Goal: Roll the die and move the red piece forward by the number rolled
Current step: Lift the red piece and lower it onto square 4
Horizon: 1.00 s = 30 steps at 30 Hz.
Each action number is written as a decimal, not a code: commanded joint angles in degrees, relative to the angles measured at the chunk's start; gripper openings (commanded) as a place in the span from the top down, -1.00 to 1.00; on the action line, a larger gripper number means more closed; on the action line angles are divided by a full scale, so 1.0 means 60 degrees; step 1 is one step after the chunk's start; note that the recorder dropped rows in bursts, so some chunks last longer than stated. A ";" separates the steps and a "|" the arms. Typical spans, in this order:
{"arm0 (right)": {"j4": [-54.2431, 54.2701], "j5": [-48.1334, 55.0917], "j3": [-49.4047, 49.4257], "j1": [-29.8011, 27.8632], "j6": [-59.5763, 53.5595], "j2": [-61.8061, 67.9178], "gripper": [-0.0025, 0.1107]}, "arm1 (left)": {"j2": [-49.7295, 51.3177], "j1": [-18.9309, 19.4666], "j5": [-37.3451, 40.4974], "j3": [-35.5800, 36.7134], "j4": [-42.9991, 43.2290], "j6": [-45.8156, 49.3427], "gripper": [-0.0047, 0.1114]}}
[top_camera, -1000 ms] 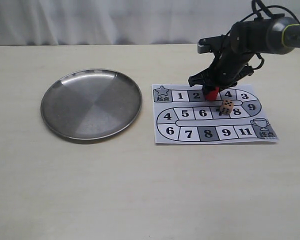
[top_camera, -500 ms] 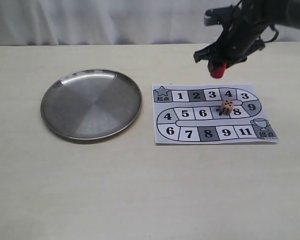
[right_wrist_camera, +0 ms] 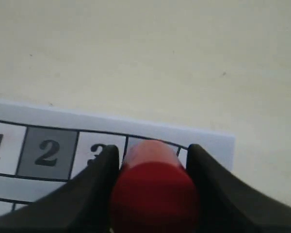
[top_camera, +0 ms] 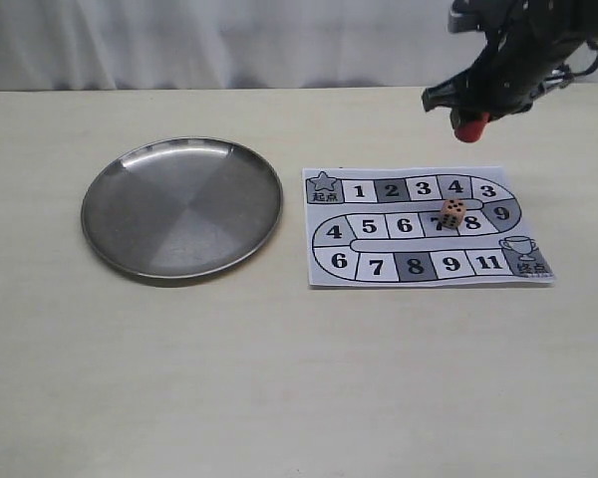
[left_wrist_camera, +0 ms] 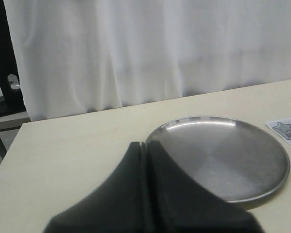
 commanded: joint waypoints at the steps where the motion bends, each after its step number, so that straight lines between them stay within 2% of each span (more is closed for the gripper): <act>1: 0.0272 -0.1137 0.0774 -0.0244 0.0062 0.0723 0.88 | -0.0009 -0.0023 -0.0084 0.0017 0.0000 -0.0009 0.92; 6: 0.0297 -0.1364 0.0886 -0.0244 0.0062 0.1401 0.88 | -0.0009 -0.0023 -0.0084 0.0017 0.0000 -0.0009 0.92; 21: 0.0297 -0.1236 0.0886 -0.0244 0.0062 0.1397 0.88 | -0.0009 -0.0023 -0.0084 0.0017 0.0000 -0.0009 0.92; 30: 0.0297 -0.1261 0.0886 -0.0244 0.0062 0.0101 0.88 | -0.0009 -0.0023 -0.0084 0.0017 0.0000 -0.0009 0.92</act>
